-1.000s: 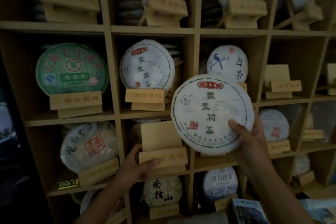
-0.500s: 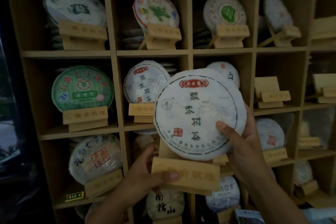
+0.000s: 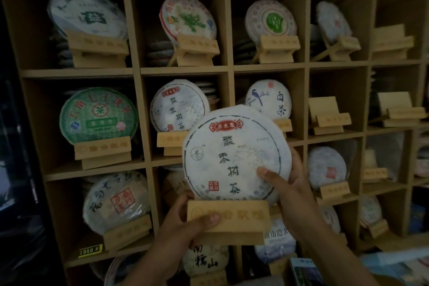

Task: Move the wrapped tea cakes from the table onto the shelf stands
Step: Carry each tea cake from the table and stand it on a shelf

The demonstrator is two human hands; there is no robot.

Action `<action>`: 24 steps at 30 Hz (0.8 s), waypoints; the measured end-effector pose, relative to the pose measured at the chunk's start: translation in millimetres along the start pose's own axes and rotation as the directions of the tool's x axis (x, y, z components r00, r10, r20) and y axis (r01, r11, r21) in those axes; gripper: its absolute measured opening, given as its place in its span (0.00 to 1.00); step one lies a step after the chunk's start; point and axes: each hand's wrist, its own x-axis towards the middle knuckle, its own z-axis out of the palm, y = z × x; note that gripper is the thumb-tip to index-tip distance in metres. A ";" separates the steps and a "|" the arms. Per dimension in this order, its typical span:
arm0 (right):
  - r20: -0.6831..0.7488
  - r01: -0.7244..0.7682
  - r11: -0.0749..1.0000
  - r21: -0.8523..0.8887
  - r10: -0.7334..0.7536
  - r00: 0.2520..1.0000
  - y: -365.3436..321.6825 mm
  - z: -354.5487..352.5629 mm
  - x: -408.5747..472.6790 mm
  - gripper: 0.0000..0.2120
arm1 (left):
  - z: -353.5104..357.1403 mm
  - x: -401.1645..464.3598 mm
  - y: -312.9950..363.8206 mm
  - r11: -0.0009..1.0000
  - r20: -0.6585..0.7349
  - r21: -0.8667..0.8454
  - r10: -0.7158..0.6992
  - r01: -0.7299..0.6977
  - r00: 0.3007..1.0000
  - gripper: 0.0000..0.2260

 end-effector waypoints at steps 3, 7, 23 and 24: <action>-0.016 -0.005 0.997 -0.080 0.004 1.000 2.0 1.1 -1.1 0.25 | 1.5 -0.7 -5.5 0.999 0.016 -0.038 -0.031 0.031 0.999 0.36; -0.014 0.002 0.986 -0.167 -0.004 1.000 -2.7 -0.6 1.2 0.18 | -1.2 -3.1 -8.4 0.998 -0.012 -0.063 -0.021 0.020 1.000 0.38; -0.056 -0.046 0.899 -0.436 0.024 0.998 -20.5 3.3 15.3 0.18 | -12.3 -11.1 -11.5 0.998 -0.019 -0.046 0.044 -0.045 0.999 0.44; -0.030 -0.042 0.922 -0.386 0.033 0.999 -23.2 5.6 19.4 0.21 | -12.3 -11.5 -11.8 0.998 -0.020 -0.041 0.044 -0.045 0.999 0.44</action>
